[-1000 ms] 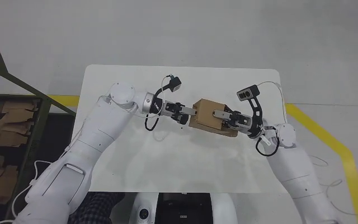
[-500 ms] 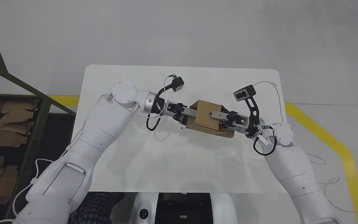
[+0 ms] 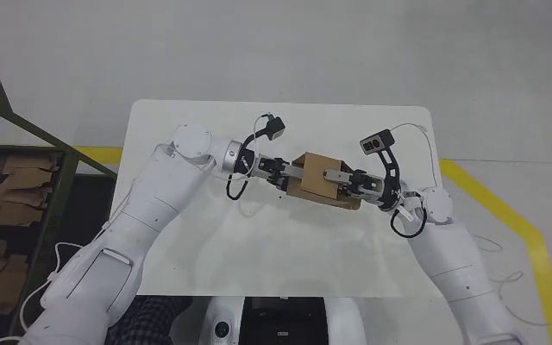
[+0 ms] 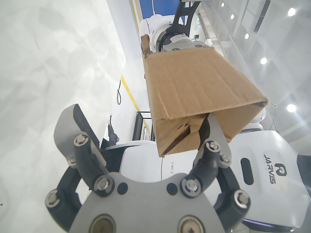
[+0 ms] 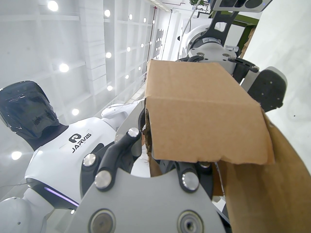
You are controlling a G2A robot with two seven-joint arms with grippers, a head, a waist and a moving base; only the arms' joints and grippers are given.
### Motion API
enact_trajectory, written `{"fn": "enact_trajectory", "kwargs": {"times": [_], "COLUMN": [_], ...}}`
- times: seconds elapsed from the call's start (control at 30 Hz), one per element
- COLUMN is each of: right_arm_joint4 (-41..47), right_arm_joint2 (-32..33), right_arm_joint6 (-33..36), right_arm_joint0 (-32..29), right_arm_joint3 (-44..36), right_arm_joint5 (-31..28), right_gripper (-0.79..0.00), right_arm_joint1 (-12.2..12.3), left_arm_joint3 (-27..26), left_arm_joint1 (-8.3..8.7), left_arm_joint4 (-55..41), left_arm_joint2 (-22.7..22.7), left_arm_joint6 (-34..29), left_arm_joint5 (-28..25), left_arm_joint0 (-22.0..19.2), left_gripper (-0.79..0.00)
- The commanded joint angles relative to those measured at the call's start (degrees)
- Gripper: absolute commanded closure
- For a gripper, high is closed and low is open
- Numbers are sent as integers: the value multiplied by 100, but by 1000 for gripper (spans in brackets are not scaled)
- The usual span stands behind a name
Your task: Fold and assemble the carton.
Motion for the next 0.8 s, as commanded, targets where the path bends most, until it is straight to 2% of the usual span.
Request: {"fn": "enact_trajectory", "kwargs": {"times": [0.0, 0.2, 0.33, 0.5, 0.77], "right_arm_joint4": [0, -36, -162, -195, 267], "right_arm_joint2": [28, 90, 95, 152, 147], "right_arm_joint6": [7, 30, 23, 15, 277], "right_arm_joint0": [-9, -32, -13, 14, 106], "right_arm_joint3": [10, 83, 152, 236, 544], "right_arm_joint5": [-10, 32, 171, 467, 1009], "right_gripper": [0, 0, 0, 0, 0], "right_arm_joint1": [3, 13, 22, 41, 27], "left_arm_joint3": [53, -3, -232, -547, -1012], "left_arm_joint1": [23, 126, 196, 255, 350], "left_arm_joint4": [-11, 99, 425, 997, 1948], "left_arm_joint2": [-83, -361, -520, -635, -896], "left_arm_joint6": [47, 163, 350, 806, 1503], "left_arm_joint5": [-28, -106, -431, -1007, -2349], "left_arm_joint0": [25, 172, 291, 452, 675], "left_gripper": [-785, -785, -785, -785, -785]}}
